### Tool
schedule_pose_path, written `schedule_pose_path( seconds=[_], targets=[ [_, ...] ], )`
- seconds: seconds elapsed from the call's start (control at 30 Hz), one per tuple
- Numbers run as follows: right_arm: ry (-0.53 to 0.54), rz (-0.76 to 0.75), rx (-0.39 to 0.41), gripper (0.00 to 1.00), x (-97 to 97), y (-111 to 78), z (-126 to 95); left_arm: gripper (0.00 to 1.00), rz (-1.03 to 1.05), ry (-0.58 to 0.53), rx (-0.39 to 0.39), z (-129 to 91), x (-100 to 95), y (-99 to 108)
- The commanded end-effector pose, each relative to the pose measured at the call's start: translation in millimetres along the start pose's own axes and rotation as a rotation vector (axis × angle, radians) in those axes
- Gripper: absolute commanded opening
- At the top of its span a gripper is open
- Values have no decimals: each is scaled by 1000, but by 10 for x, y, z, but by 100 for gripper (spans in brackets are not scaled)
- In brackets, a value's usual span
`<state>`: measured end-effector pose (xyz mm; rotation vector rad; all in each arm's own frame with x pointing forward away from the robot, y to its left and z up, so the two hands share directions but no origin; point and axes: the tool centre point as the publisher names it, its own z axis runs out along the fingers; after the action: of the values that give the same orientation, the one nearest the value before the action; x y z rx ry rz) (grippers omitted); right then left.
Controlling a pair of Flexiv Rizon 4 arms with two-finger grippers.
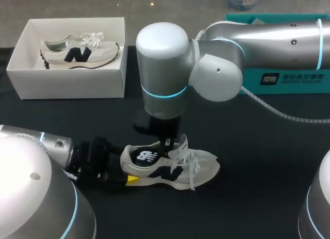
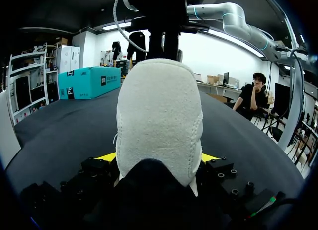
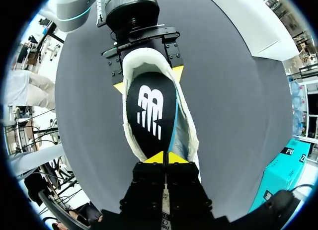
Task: Take the shoe out of the shoebox, open the shoe tongue, remove and reinsert the insole, then place the shoe into the shoebox
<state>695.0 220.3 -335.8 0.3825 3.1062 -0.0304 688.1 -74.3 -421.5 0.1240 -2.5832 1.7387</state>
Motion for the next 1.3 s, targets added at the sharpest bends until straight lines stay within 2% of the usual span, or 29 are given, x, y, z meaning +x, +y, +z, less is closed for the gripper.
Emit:
schedule_pose_path(
  seconds=[0.03,0.1,0.2,0.6,0.83,0.87,0.9,1.17,1.3],
  targets=[
    [-18,14,-25,0,-45,-153,-52,0,0,0,-3,-2,4,23],
    [-34,13,-54,0,-57,-172,-68,0,0,0,-3,-2,4,23],
    [-37,-6,-56,0,-103,-107,-64,0,0,0,-3,-2,4,23],
    [-25,-136,-92,0,-300,333,6,0,0,0,-3,-2,4,23],
    [-4,-183,-144,0,-261,462,66,0,0,0,-3,-2,4,23],
    [-1,-179,-151,13,-252,459,71,0,0,0,-3,-2,4,23],
    [3,-178,-154,32,-236,445,80,0,0,0,-3,-2,4,23],
    [24,-183,-266,44,-233,364,131,0,0,0,-3,-2,4,23],
    [42,-208,-277,43,-308,414,149,0,0,0,-3,-2,4,23]
  ],
)
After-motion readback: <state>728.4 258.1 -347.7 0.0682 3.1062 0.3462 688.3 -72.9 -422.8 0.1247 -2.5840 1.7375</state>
